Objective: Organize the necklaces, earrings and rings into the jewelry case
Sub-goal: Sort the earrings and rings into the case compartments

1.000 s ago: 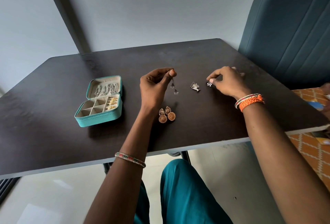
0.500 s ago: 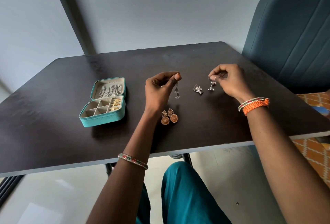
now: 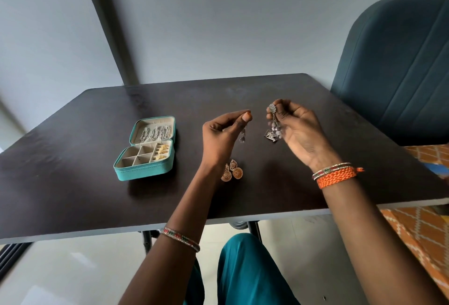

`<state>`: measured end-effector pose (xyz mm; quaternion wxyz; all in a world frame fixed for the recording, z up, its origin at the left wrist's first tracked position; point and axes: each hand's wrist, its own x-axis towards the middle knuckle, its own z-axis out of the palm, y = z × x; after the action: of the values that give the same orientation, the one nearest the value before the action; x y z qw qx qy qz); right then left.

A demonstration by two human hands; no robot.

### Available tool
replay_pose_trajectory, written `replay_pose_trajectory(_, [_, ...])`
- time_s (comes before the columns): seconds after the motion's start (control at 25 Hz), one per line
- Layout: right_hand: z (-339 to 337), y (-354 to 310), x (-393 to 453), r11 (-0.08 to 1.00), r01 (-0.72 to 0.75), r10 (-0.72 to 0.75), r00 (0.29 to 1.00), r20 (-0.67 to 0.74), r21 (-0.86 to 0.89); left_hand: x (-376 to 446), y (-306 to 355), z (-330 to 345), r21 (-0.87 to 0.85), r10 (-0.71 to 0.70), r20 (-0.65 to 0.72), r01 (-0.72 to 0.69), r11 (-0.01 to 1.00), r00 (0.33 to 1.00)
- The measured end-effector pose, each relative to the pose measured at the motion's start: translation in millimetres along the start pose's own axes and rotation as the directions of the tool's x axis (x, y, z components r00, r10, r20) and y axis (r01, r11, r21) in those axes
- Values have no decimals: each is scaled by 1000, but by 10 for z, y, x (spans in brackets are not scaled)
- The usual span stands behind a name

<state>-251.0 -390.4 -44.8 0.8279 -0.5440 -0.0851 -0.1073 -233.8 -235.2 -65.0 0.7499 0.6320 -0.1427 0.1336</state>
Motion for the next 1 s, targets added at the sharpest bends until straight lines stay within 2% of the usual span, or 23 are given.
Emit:
replay_pose_trajectory(0.08, [95, 12, -45, 990, -62, 58, 998, 33, 129, -102, 102, 29, -21, 18, -33, -19, 1000, 999])
replay_pose_trajectory(0.16, [194, 32, -86, 984, -85, 75, 995, 68, 160, -198, 225, 83, -58, 48, -58, -51, 997, 997])
replay_pose_trajectory(0.28, [356, 70, -156, 991, -68, 57, 994, 93, 113, -308, 355, 107, -68, 99, -92, -105, 992, 991])
replay_pose_trajectory(0.4, [472, 96, -231, 999, -14, 13, 999, 35, 37, -373, 377, 75, -7, 103, -141, -105, 994, 985])
replay_pose_trajectory(0.6, [545, 94, -405, 999, 25, -24, 999, 38, -27, -457, 428, 1, -89, 24, -222, -45, 995, 975])
replay_pose_trajectory(0.76, [527, 77, -456, 991, 26, -22, 999, 35, -131, -552, 477, -37, -107, -41, -205, 19, 994, 978])
replay_pose_trajectory(1.0, [495, 30, -547, 984, -3, -4, 999, -41, -180, -638, 483, -64, -81, -37, -140, 26, 996, 990])
